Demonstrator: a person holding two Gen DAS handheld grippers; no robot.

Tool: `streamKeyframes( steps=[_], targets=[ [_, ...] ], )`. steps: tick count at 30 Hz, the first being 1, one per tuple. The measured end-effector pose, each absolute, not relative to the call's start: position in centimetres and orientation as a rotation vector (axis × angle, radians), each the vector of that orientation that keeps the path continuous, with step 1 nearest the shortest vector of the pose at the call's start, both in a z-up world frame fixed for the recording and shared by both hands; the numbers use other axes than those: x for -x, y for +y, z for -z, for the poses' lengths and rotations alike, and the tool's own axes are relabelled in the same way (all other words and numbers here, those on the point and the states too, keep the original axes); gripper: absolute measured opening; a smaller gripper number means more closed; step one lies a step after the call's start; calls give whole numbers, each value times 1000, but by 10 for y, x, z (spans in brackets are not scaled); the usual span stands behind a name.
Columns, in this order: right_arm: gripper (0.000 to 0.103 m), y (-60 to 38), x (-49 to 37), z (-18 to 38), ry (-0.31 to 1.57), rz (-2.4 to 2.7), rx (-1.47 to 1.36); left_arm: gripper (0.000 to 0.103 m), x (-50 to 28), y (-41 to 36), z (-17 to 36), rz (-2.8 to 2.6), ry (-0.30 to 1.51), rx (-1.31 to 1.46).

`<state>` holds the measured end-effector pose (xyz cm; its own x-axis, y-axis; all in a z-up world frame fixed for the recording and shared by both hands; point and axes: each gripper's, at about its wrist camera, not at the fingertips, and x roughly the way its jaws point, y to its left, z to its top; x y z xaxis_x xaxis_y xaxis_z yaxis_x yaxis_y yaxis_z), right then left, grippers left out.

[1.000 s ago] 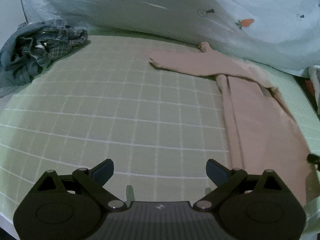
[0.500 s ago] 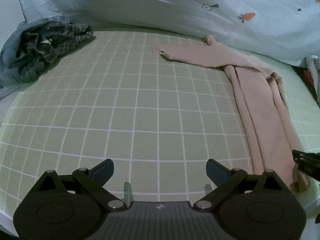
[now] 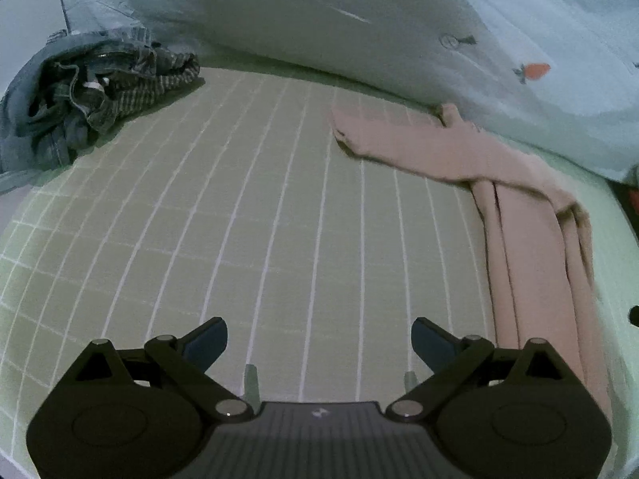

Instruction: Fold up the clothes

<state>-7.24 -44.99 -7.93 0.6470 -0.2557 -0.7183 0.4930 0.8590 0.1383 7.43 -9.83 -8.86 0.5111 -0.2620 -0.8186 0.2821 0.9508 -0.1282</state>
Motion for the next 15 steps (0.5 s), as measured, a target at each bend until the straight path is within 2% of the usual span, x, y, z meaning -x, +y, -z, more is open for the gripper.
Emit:
streamKeyframes(
  steps=[6, 15],
  targets=[
    [73, -479, 24, 73, 735, 441, -302, 98, -121, -117, 87, 295, 973, 19],
    [69, -526, -90, 81, 719, 456, -324, 98, -216, -165, 94, 313, 979, 32]
  ],
)
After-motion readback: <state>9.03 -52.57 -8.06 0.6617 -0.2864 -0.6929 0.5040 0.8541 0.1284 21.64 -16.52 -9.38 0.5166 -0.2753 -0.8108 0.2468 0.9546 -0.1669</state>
